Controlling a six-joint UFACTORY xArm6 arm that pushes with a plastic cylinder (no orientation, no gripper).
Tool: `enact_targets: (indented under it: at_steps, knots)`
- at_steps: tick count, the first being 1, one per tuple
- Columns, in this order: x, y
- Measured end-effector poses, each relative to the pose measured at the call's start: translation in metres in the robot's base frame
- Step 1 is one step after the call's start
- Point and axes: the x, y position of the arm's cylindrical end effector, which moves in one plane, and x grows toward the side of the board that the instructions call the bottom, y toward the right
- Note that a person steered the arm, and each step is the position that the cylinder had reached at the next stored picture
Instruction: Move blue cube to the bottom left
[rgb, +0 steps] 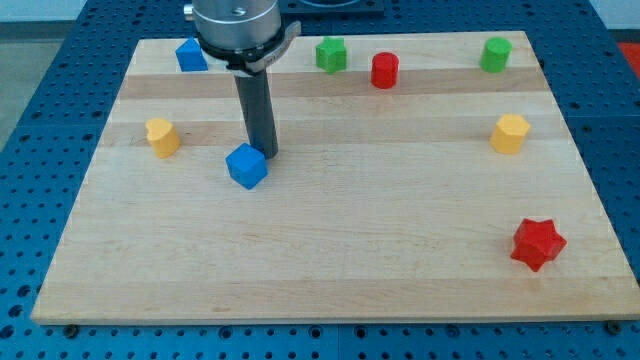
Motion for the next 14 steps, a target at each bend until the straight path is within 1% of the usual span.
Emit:
enact_targets:
  at_steps: [2, 3, 6, 10, 12, 14]
  knots:
    - [0.043, -0.001]
    - [0.057, -0.013]
    - [0.059, -0.08]
    - [0.061, -0.125]
    - [0.065, -0.127]
    - [0.084, -0.127]
